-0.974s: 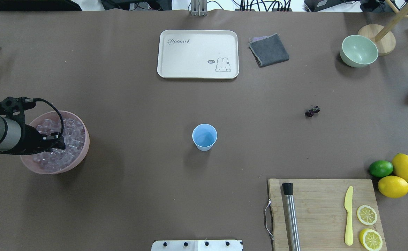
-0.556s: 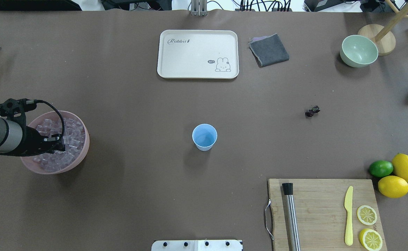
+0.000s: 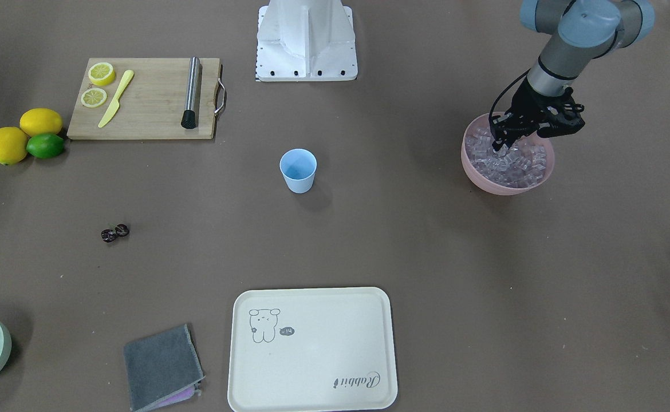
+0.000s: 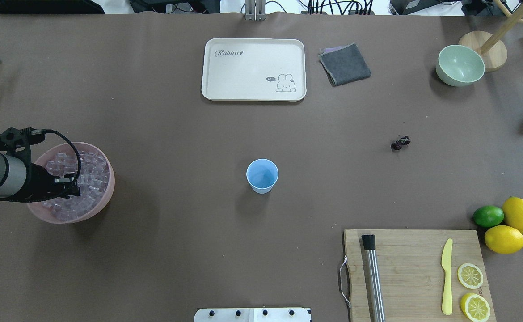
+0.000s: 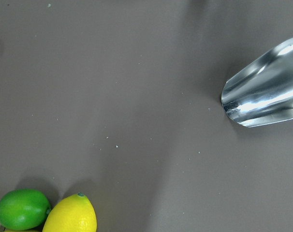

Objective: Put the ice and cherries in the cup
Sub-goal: 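Reach the left gripper into the pink bowl and grasp an ice cube, then carry the ice cube with the left gripper over the blue cup and release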

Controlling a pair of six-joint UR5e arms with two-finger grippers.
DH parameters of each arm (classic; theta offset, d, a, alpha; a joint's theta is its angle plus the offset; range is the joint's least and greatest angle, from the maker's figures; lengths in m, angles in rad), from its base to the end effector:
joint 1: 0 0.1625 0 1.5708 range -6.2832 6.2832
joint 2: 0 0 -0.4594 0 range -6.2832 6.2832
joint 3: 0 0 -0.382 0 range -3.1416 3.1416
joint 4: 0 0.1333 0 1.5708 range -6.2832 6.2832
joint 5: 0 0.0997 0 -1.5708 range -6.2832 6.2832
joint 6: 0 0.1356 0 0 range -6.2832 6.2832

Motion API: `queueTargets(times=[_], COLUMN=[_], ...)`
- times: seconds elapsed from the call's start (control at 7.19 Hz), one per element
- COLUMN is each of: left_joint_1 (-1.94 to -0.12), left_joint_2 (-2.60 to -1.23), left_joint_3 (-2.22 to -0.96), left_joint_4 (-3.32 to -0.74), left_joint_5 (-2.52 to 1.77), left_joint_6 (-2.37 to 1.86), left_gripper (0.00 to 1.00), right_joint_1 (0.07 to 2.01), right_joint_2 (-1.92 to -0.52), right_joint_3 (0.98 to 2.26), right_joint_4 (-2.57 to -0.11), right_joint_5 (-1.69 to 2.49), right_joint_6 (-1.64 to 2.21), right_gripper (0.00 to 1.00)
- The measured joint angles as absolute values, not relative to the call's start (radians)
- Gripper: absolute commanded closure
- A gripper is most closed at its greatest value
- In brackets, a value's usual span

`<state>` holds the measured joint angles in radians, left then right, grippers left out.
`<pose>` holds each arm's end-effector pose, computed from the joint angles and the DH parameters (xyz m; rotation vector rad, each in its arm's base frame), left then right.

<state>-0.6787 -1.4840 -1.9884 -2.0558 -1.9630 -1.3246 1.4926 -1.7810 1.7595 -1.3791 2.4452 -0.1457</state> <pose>0.3233 -0.3654 0.5094 0.0280 0.8870 -0.2439 -0.0020 -0.4001 0.6888 0.1892 -0.8693 -0.2834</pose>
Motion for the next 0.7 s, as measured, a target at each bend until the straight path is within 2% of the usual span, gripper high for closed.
queueTargets(times=[0.42, 0.7], left_joint_1=[-0.689, -0.670], left_joint_2=[-1.544, -1.763], left_joint_3=[-2.120, -2.112], left_joint_4=[-1.915, -1.780], left_joint_5=[-1.972, -1.970], left_joint_6=[-1.332, -1.406], left_gripper=[1.00, 1.00], right_joint_1=[1.491, 1.470], right_joint_2=[-1.779, -1.772], right_joint_3=[1.763, 1.789], right_joint_4=[-1.378, -1.378], right_joint_5=[2.446, 2.444], right_joint_6=[-0.137, -0.089], right_gripper=[0.01, 0.01])
